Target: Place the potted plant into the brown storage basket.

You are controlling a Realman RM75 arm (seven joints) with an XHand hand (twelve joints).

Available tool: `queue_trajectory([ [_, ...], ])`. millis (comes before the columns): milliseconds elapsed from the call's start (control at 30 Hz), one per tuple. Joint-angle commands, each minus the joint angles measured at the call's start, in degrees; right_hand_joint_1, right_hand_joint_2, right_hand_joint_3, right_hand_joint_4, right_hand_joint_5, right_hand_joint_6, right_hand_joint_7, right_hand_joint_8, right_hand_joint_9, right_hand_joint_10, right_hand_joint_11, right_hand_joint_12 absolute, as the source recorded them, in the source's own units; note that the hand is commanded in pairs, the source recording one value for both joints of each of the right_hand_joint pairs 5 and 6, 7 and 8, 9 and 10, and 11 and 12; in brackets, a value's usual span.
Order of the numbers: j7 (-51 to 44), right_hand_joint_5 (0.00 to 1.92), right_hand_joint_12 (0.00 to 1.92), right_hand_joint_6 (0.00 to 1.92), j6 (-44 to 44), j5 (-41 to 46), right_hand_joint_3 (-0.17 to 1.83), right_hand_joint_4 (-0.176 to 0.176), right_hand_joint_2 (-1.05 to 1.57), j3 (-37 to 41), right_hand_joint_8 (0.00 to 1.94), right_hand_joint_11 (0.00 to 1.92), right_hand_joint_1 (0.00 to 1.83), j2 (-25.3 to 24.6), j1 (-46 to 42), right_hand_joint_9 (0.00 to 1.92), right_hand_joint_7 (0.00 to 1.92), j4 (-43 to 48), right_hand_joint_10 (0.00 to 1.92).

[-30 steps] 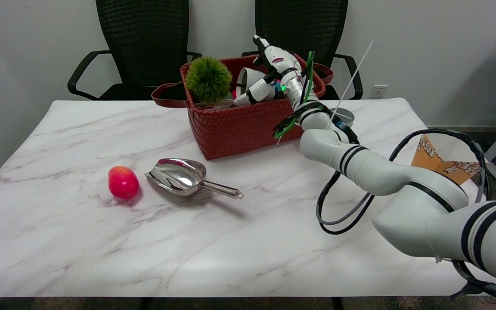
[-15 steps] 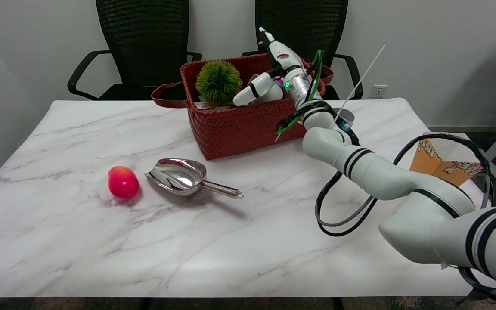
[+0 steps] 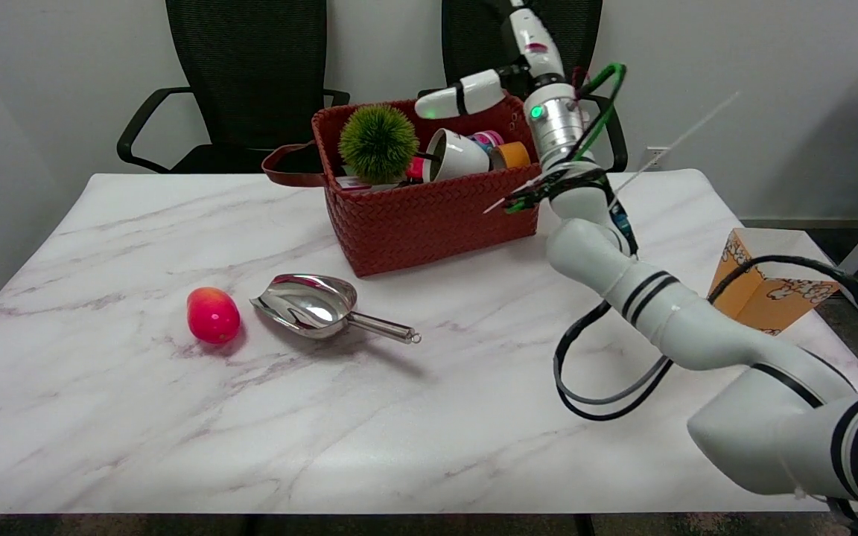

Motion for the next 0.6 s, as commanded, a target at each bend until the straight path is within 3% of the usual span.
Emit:
queue_trajectory([
  [33, -3.48, 0.09, 0.28, 0.09, 16.27, 4.16, 0.22, 0.0, -0.09, 6.32, 0.31, 0.28, 1.04, 6.24, -21.97, 0.29, 0.31, 27.12, 0.29],
  [233, -10.77, 0.09, 0.31, 0.09, 22.1, 4.24, 0.28, 0.0, -0.06, 5.84, 0.33, 0.31, 1.06, 6.24, -30.29, 0.31, 0.33, 33.06, 0.31],
  [600, -11.35, 0.1, 0.34, 0.1, 35.58, 3.68, 0.28, 0.0, 0.0, -0.42, 0.37, 0.34, 1.05, 5.53, -37.99, 0.34, 0.37, 36.35, 0.34],
])
